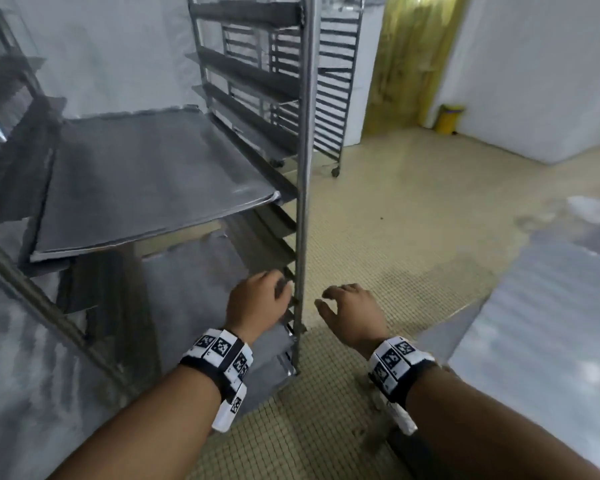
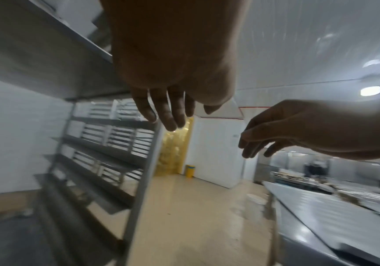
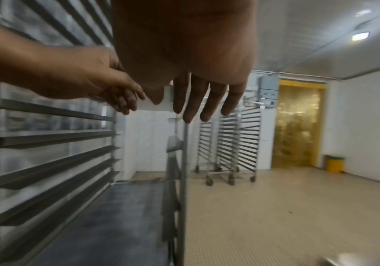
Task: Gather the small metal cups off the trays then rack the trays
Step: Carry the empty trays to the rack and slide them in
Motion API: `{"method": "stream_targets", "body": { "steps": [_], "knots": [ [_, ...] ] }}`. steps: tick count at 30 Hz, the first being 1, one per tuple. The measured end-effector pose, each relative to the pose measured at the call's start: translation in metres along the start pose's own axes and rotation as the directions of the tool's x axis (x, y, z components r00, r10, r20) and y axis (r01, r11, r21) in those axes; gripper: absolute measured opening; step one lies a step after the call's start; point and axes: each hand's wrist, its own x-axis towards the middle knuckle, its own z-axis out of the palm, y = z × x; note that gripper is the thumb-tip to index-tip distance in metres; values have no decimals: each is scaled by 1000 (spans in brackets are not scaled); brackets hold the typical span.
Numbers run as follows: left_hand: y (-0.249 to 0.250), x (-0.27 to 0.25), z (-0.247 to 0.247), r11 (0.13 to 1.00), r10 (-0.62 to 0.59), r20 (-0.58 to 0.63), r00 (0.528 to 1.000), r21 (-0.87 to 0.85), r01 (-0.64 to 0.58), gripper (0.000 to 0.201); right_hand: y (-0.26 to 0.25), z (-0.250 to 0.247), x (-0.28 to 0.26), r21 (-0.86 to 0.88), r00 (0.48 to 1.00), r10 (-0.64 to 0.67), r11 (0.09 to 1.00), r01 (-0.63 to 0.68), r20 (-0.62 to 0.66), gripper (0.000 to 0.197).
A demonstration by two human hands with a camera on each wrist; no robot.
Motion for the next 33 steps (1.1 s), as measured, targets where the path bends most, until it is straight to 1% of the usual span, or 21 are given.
{"method": "stream_targets", "body": {
  "steps": [2,3,4,5,6,7,8,10,12,13,16,18,20,22,24,25,28,30,33],
  "knots": [
    [36,2,26,996,53,125,991,-72,-44,24,35,-10,-30,11,991,127,992,-127,35,43],
    [61,4,41,991,99,196,976,-107,-79,24,57,-19,-50,11,978,205,979,-205,36,43],
    [84,4,53,985,144,263,954,-135,-112,25,74,-27,-67,16,961,275,961,-275,38,42],
    [114,3,68,974,202,338,919,-163,-155,26,96,-37,-91,20,933,358,933,-359,24,40],
    [136,2,79,967,241,412,879,-180,-181,28,112,-44,-108,29,907,422,906,-422,6,39],
    [160,-1,91,958,283,490,824,-190,-216,31,130,-51,-128,38,875,484,875,-483,-16,39],
    [191,-6,103,943,334,563,756,-209,-261,33,150,-60,-153,45,833,552,834,-551,-37,39],
    [244,-19,124,914,401,663,632,-247,-320,41,185,-74,-200,62,751,658,752,-656,-50,38],
    [289,-35,142,896,437,707,557,-286,-340,44,215,-86,-245,74,677,734,679,-730,-53,38],
    [316,-45,152,882,463,712,529,-309,-356,43,232,-93,-274,78,635,770,638,-766,-59,38],
    [381,-79,178,850,517,723,459,-372,-372,44,273,-106,-350,68,520,853,522,-850,-50,37],
    [422,-104,197,839,538,735,412,-421,-346,47,303,-114,-403,58,446,895,447,-893,-34,37],
    [458,-127,219,841,536,755,378,-443,-309,56,331,-120,-454,58,382,924,383,-922,-19,39],
    [484,-147,239,854,517,770,373,-432,-290,68,355,-124,-499,71,326,945,325,-943,-2,42],
    [510,-166,257,881,472,793,386,-408,-238,79,379,-127,-545,87,262,965,260,-962,17,45],
    [523,-173,268,889,457,798,394,-401,-219,81,392,-129,-568,93,231,973,228,-969,22,47],
    [543,-181,291,905,425,806,412,-390,-172,82,419,-134,-619,105,141,990,138,-985,23,52],
    [552,-182,297,920,390,815,429,-365,-143,84,434,-138,-646,98,89,996,86,-991,31,53],
    [558,-175,307,938,343,822,455,-328,-115,76,455,-147,-673,78,42,997,37,-996,59,56]
  ]
}}
